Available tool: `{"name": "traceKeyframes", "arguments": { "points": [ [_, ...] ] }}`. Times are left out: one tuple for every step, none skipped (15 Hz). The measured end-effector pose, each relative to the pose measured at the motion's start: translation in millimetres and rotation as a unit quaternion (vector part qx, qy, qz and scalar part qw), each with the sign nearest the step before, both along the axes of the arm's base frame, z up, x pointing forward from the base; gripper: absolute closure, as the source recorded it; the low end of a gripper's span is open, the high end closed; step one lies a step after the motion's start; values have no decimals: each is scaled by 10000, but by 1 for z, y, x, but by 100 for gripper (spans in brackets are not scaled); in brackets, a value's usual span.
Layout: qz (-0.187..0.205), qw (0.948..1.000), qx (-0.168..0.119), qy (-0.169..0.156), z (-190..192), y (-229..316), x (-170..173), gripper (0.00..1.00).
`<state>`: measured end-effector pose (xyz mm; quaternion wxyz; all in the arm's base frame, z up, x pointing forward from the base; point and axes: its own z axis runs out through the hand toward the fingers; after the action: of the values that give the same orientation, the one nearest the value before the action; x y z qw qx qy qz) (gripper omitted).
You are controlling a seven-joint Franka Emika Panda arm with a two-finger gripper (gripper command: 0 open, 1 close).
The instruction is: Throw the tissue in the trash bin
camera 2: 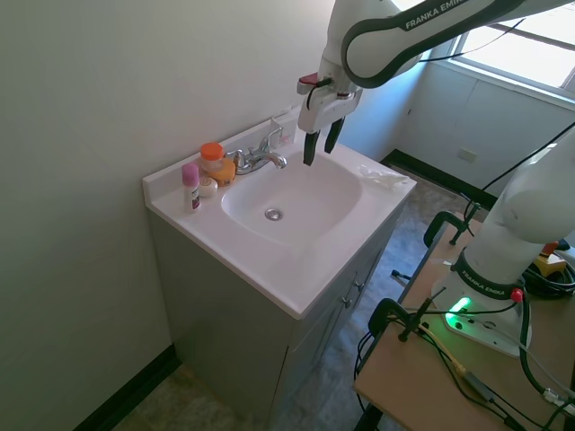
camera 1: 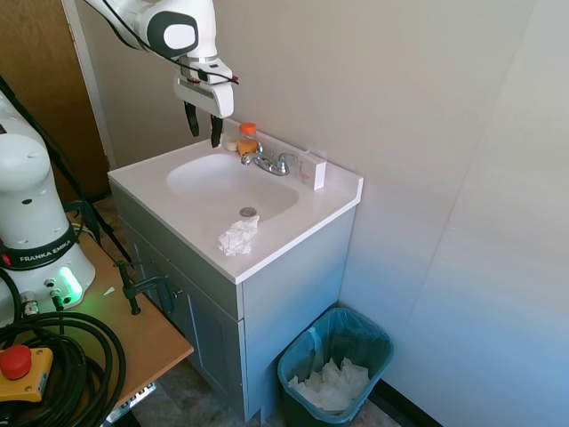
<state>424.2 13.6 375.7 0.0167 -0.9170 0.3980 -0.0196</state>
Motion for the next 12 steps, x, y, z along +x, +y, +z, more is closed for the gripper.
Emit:
{"name": "traceKeyframes", "arguments": {
  "points": [
    [-1, 10000, 0, 10, 0, 0, 0, 0],
    [-14, 10000, -10, 9, 0, -2, 0, 0],
    [-101, 9999, -28, -23, 1, -10, 1, 0],
    [-244, 9997, -56, -85, 3, -25, 1, 0],
    [-422, 9990, -87, -129, 5, -44, 0, 0],
    [-615, 9979, -119, -133, 5, -66, -4, 0],
    [-766, 9968, -179, -121, 4, -86, -10, 0],
    [-902, 9955, -268, -80, 0, -106, -19, 0],
    [-1017, 9941, -367, 8, -8, -125, -33, 0],
    [-1098, 9928, -467, 63, -17, -142, -46, 0],
    [-1158, 9915, -568, 141, -26, -157, -58, 0],
    [-1186, 9905, -656, 232, -35, -168, -70, 0]
  ]
}}
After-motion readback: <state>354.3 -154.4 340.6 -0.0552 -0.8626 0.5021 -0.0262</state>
